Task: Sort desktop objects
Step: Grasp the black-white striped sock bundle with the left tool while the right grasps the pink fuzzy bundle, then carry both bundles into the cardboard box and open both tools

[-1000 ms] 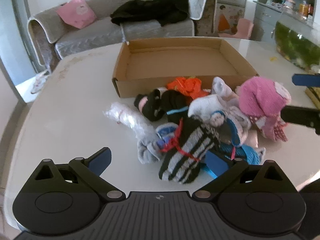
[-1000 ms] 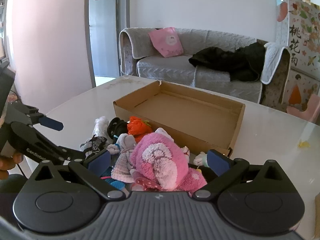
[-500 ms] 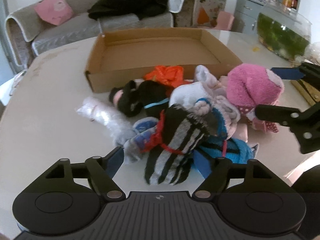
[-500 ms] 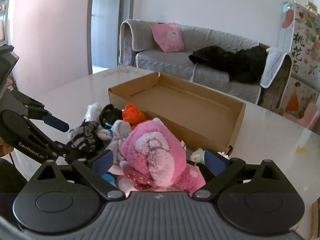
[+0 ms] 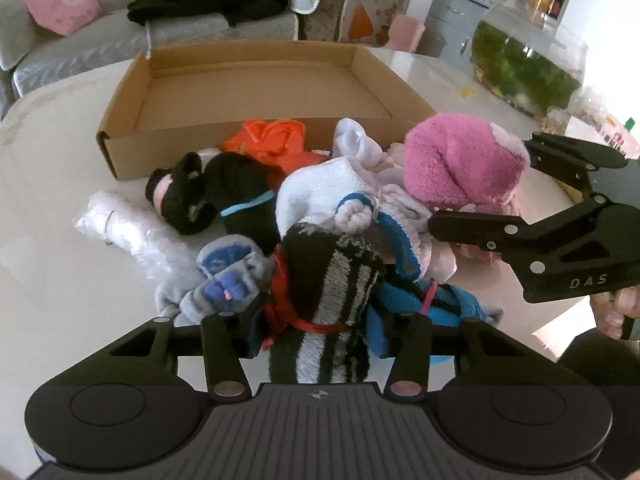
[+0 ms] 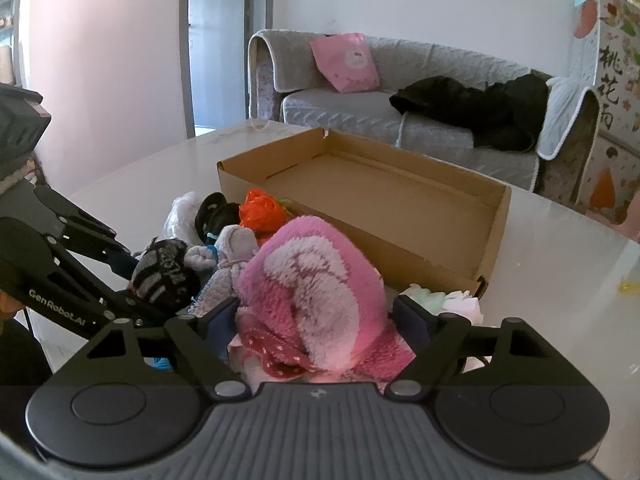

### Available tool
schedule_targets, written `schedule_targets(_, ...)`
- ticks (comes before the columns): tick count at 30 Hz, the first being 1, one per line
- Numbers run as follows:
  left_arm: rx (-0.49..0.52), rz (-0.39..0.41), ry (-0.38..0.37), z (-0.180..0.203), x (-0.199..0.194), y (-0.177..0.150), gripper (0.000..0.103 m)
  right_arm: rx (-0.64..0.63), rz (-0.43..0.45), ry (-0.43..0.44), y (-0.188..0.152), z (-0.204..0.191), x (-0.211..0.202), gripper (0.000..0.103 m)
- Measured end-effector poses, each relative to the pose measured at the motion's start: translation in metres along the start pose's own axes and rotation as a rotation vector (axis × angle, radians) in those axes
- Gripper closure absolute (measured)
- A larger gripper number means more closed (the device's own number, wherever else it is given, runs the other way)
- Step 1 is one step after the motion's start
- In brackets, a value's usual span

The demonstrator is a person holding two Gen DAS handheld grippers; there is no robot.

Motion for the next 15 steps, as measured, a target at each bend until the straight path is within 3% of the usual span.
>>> schedule_targets(7, -0.01, -0.002, 0.029, -0.001, 0.002, 0.0, 0.051, 0.022, 0.019, 0.002, 0.003, 0.003, -0.006, 0.035)
schedule_targets(15, -0.026, 0.047, 0.069, -0.007, -0.016, 0.008, 0.052, 0.06, 0.056, -0.007, 0.015, 0.006, -0.016, 0.038)
Point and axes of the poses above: each gripper's, at about its wrist camera, not at the fingertips, and x roughly the way its jaws point, z to its right, y to its top, the point moved 5 cm from there along x, roughly the way its jaws point, and after that the axes turned 11 degrees about z, right-handed, at the moved point
